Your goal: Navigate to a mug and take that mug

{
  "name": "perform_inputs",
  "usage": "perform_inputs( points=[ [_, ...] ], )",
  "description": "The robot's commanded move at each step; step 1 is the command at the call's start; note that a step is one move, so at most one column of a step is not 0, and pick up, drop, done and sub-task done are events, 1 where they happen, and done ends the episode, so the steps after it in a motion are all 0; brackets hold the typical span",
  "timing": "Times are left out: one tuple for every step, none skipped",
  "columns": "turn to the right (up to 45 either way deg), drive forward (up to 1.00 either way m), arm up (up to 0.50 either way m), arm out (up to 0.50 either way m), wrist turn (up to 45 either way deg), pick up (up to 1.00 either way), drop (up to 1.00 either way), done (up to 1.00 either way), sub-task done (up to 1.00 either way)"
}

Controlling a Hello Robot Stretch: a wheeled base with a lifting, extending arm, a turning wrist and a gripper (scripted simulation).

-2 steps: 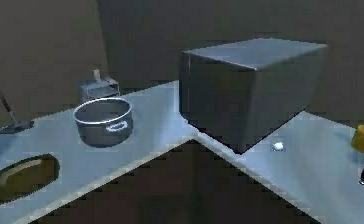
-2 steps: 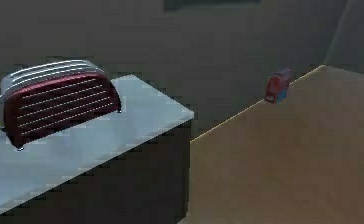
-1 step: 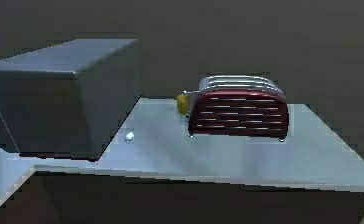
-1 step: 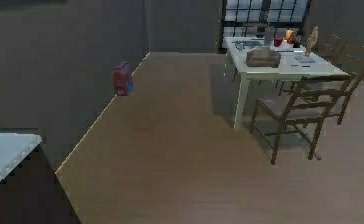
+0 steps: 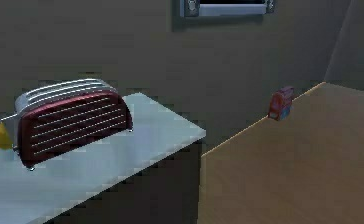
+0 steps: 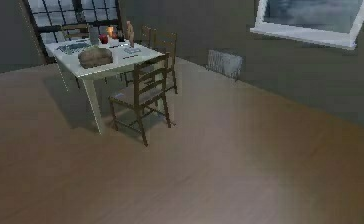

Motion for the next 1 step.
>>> perform_inputs(
  points=[
    [24.0, 0.0, 0.0, 0.0, 0.0, 0.0, 0.0, 0.0, 0.0]
  ],
)
